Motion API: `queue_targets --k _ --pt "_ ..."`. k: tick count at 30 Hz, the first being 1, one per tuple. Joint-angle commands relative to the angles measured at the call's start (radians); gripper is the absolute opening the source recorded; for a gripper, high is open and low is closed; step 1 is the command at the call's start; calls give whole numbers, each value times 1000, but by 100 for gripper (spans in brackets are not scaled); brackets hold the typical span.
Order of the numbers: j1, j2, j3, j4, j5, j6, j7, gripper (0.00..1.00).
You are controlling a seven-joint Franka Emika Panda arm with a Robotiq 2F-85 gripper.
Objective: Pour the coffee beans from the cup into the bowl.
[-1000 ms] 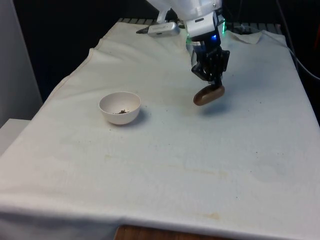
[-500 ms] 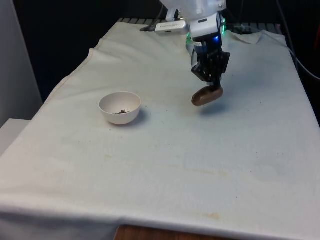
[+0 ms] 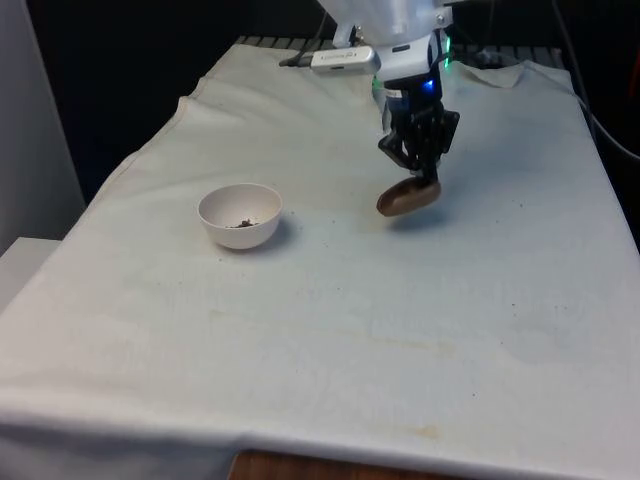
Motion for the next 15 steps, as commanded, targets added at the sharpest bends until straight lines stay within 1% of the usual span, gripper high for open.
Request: queue_targets --k 1,2,10,11,12,15 --pt "-1 2 0 1 0 1 7 0" --pt "5 9 -4 0 -4 20 24 0" --pt "3 26 -2 6 0 33 85 0" --pt "-1 21 1 7 0 17 73 0" --pt "3 28 -2 6 1 34 91 0" --pt "2 32 -2 7 2 37 111 0"
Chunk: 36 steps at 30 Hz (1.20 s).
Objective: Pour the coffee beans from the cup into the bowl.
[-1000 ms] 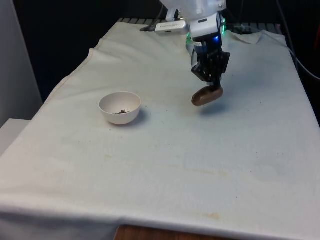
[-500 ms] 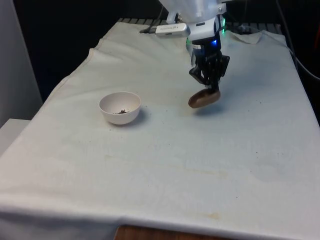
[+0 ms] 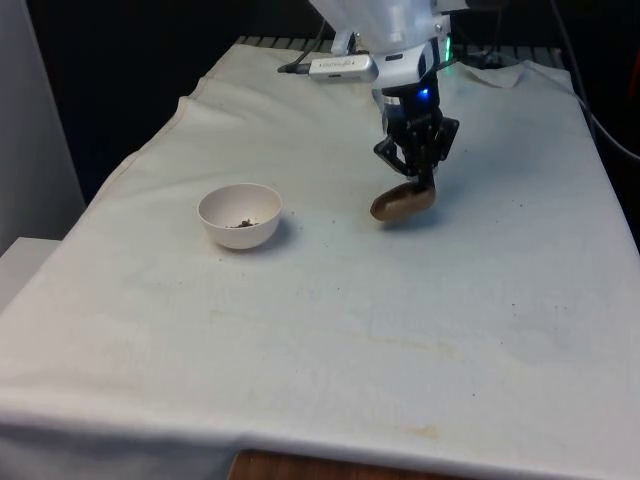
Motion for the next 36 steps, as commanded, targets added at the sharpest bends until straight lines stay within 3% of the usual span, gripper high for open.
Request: queue_targets --k 1,3,12,13,14,21,22,23,29,30,31,36 --pt "3 7 -3 0 2 17 17 0" --pt "-1 3 0 0 0 3 21 0" --pt "6 20 -8 0 -7 40 95 0" --pt "-1 15 0 1 0 24 83 0" --pt "7 21 -9 -1 -9 44 101 0" --pt "14 27 -19 -9 -24 78 136 0" --pt "-1 21 -1 -1 0 60 112 0" --pt "15 27 -20 -10 -25 81 140 0" --pt "22 29 -15 -16 -36 103 160 0" --pt "0 23 6 -3 -7 77 130 0" --pt "23 31 -14 -16 -41 106 165 0" --pt "24 42 -11 -18 -104 122 222 0"
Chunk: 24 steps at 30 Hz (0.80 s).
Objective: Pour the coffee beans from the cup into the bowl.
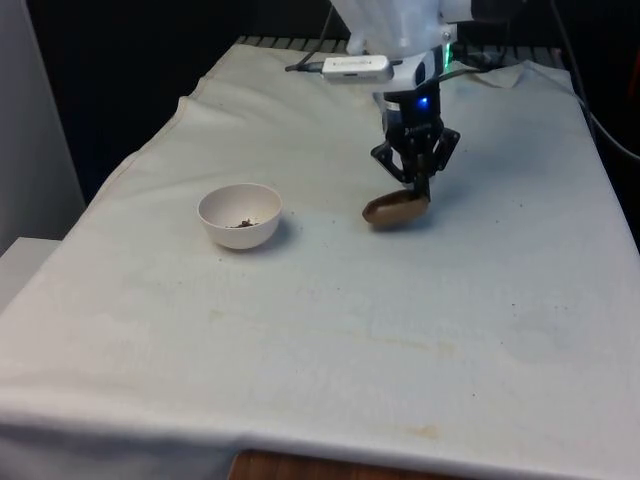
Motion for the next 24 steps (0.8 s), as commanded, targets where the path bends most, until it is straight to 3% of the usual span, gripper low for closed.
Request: queue_targets --k 1,2,3,4,11,12,13,14,16,17,20,21,22,24 --pt "23 11 -25 -8 -39 22 37 0" --pt "24 13 -25 -8 -52 23 49 0" --pt "0 5 2 1 -25 4 22 0" --pt "25 16 -25 -9 -65 24 61 0" --pt "27 21 -20 -8 -170 22 160 0" --pt "3 18 7 0 -164 7 153 0" --pt "25 20 -13 -8 -189 23 183 0" --pt "24 19 -9 -8 -198 23 193 0" --pt "21 19 -3 -9 -211 25 209 8" --pt "19 18 1 -10 -217 26 218 18" --pt "19 18 3 -10 -217 28 220 34" --pt "4 18 21 -2 -201 11 203 39" --pt "19 18 4 -11 -217 29 221 39" --pt "19 18 5 -11 -217 30 221 49"
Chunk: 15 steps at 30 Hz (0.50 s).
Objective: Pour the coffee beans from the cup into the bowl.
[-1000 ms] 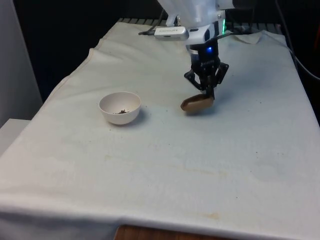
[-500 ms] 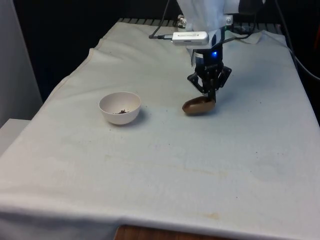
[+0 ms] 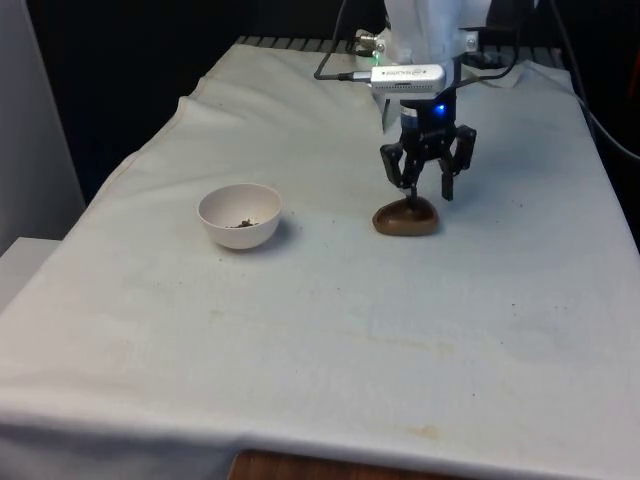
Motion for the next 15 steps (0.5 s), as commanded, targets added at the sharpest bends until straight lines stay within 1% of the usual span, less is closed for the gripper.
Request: queue_targets --k 1,2,3,4,5,6,7,9,10,12,15 --pt "15 0 -16 -9 -16 19 18 54" --pt "15 0 -15 -9 -16 19 18 65" --pt "15 0 -15 -9 -16 20 18 70" --pt "15 0 -15 -9 -16 20 18 77" --pt "15 0 -15 -9 -16 20 19 83" --pt "0 0 2 -1 0 2 1 88" --pt "15 0 -14 -9 -16 20 19 88" --pt "10 -5 -11 -8 -13 12 14 98" --pt "7 -10 -8 -7 -10 5 11 100" --pt "5 -19 -7 -8 -9 -2 11 100" --pt "4 -34 -8 -8 -11 -14 12 100"
